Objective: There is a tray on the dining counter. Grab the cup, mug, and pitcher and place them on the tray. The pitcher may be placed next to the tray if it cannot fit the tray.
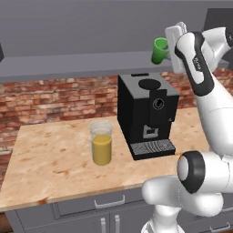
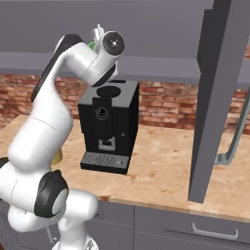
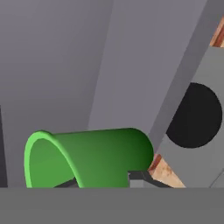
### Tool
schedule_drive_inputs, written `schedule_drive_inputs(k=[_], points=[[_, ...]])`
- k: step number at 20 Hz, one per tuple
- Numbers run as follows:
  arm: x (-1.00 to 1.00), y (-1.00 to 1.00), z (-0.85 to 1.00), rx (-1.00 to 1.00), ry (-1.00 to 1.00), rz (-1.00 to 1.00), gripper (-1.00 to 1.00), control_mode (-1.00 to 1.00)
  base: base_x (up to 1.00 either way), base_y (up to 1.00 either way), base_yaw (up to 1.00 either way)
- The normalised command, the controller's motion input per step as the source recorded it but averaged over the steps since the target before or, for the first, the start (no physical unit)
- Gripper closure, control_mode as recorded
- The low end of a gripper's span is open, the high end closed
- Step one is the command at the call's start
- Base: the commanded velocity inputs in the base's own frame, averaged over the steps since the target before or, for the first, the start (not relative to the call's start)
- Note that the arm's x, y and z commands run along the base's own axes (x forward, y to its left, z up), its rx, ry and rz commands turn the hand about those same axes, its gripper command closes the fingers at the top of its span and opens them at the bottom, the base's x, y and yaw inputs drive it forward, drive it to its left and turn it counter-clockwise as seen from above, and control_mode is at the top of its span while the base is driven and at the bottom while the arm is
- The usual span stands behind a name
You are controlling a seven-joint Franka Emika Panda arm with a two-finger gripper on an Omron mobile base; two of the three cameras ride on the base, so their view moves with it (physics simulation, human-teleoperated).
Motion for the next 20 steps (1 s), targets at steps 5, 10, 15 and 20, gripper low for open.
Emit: schedule_drive_inputs(k=[5,10,15,20], points=[[-1.00,0.02,0.01,-0.01,0.03,0.01,1.00,-1.00,0.00,0.00,0.00],[-0.86,0.21,-0.13,-0.04,0.13,0.06,1.00,-1.00,0.00,0.00,0.00],[-0.51,0.20,-0.05,-0.04,0.16,0.13,1.00,-1.00,0.00,0.00,0.00],[-0.13,0.11,-0.02,-0.01,0.18,0.16,1.00,-1.00,0.00,0.00,0.00]])
